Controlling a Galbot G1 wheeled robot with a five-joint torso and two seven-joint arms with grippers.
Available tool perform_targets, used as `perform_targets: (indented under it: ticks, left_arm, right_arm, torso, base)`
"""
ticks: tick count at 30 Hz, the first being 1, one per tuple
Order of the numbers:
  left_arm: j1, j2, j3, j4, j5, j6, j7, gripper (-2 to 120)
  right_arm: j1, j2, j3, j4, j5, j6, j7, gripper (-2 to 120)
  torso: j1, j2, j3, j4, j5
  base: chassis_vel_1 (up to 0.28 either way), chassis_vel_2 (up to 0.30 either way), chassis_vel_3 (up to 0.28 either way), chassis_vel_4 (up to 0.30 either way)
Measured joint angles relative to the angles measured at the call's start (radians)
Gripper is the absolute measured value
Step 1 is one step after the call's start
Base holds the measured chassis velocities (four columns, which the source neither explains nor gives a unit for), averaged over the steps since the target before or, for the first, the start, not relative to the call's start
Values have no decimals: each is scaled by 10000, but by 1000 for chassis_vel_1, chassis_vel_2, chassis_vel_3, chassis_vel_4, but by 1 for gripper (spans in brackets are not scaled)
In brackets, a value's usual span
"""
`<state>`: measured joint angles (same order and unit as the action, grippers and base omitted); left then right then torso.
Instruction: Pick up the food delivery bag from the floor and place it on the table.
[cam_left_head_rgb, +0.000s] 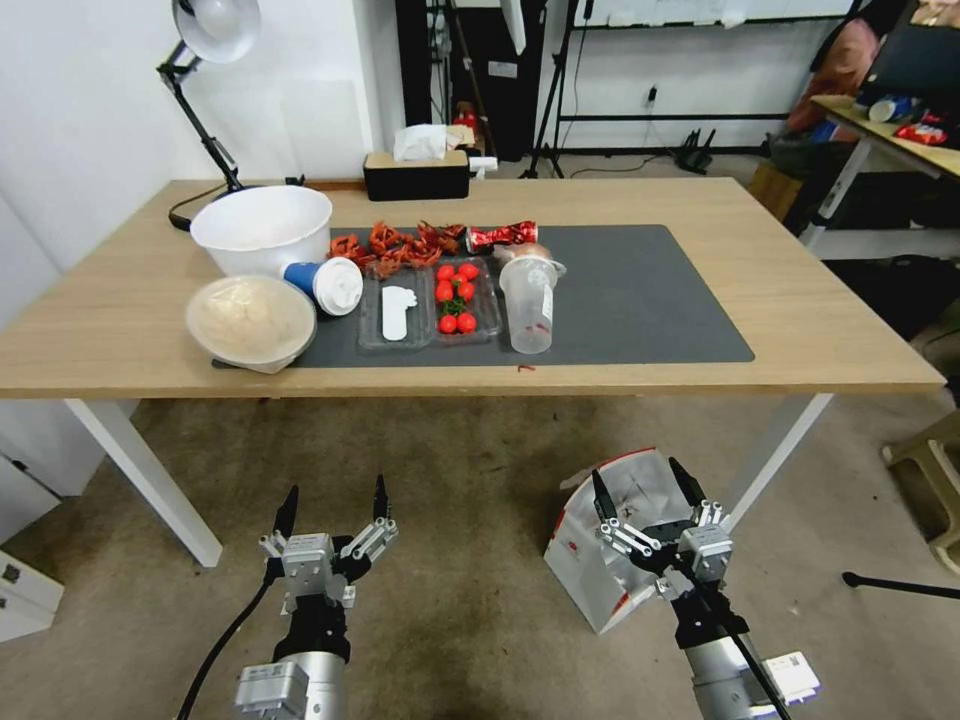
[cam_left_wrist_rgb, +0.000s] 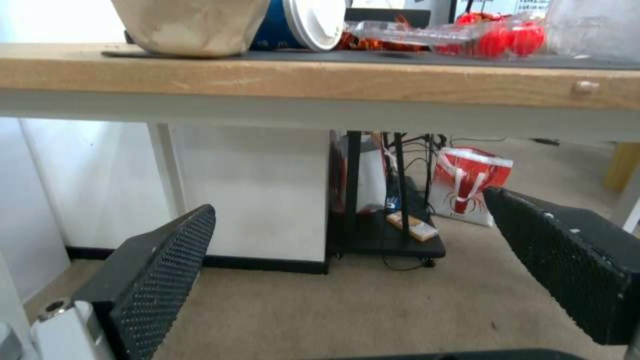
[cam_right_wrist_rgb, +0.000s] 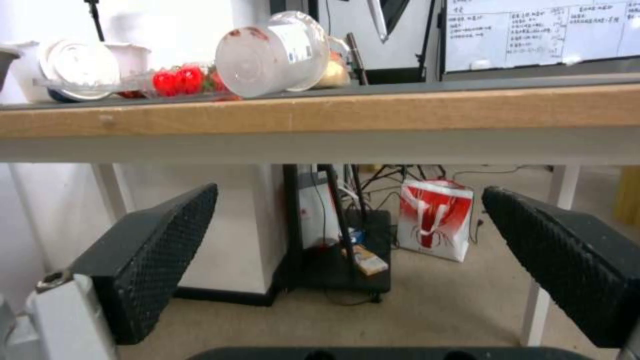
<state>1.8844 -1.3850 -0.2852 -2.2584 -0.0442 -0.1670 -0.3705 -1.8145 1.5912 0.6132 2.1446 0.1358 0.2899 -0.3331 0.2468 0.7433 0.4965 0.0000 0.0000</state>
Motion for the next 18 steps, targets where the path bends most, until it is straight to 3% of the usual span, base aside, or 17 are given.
perform_targets:
  ticks: [18]
  left_arm:
    - [-41,-5,12,109,-1,-15,-10,100]
  right_arm:
    - [24,-39,37,-44,41,-10,-42,100]
  torso:
    - [-317,-769,-454,0,0]
  base:
    - [0,0,0,0]
